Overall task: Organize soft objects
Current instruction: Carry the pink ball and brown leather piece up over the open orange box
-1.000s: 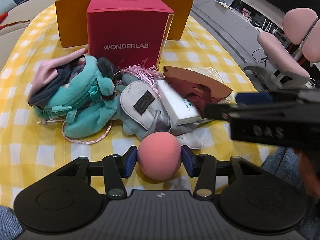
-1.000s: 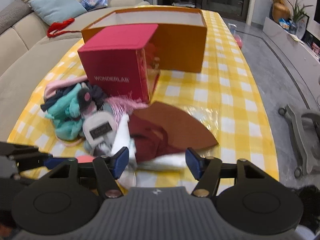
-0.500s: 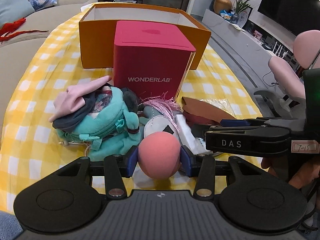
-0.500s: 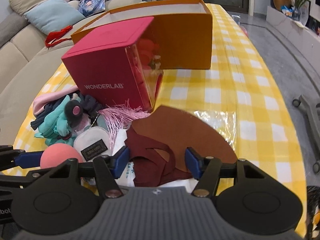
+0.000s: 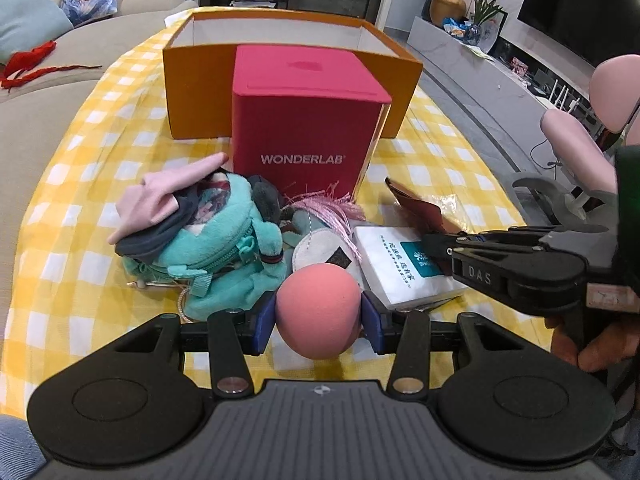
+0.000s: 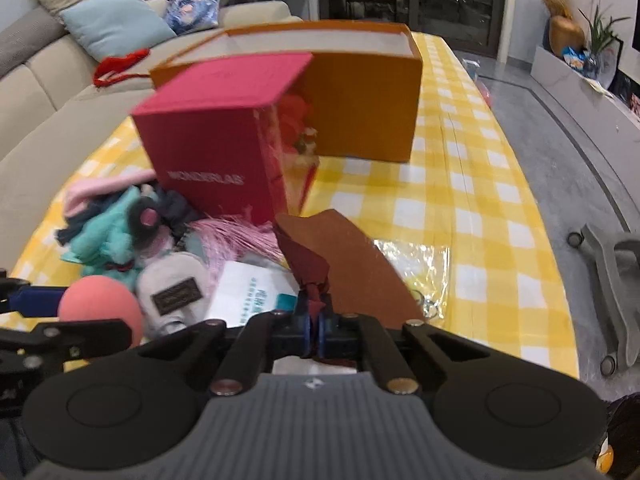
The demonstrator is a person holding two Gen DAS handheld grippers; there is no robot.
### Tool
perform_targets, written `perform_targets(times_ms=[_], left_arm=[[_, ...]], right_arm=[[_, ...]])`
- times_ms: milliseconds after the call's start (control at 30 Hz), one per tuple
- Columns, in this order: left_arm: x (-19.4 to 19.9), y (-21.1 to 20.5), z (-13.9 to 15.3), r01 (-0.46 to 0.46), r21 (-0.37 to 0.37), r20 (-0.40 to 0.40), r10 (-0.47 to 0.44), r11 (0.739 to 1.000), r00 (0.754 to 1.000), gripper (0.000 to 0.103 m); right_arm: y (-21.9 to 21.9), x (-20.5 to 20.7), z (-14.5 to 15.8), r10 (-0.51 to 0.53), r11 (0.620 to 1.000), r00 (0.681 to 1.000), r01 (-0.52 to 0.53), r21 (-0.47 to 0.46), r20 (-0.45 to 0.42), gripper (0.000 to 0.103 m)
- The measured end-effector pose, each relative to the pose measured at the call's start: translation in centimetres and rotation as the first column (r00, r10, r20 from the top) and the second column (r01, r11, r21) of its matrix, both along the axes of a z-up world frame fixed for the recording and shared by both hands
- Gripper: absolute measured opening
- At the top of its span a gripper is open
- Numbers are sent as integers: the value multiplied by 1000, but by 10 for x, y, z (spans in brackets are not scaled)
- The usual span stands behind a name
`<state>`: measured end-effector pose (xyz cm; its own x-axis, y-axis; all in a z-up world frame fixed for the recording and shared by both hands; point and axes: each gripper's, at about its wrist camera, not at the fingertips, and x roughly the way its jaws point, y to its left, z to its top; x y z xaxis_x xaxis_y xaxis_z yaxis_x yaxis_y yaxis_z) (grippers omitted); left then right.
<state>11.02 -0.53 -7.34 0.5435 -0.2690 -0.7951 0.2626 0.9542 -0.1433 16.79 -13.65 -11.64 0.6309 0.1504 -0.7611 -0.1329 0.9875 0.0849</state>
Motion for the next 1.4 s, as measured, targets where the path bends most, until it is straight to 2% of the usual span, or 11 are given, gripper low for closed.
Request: perform_targets(times_ms=[200, 433, 600, 767, 1000, 1133, 1400], left_arm=[[-7, 4, 19, -8, -16, 16, 8, 1000, 1000, 52], [-9, 9, 56, -17, -35, 67, 20, 999, 998, 52], [0, 10, 80, -18, -29, 100, 20, 999, 995, 52], [18, 12, 105, -13, -35, 169, 19, 999, 985, 52], [58, 14, 138, -16, -42, 279, 27, 999, 960, 52], [84, 18, 145, -31, -47, 317, 44, 998, 947, 52], [154, 24, 133, -58, -87, 296, 82, 995, 952, 52]], right_arm=[[10, -21, 35, 36, 999, 998, -36, -10, 50, 0], [21, -46, 82, 84, 996, 987, -85, 1, 137, 0], [23, -49, 113, 110, 993, 974, -116, 14, 197, 0], [25, -40, 145, 130, 990, 958, -141, 25, 255, 0], [28, 0, 180, 148, 985, 938, -167, 33, 312, 0], [29, 34, 190, 144, 986, 934, -164, 35, 328, 0], [23, 115, 182, 109, 989, 954, -132, 67, 279, 0]])
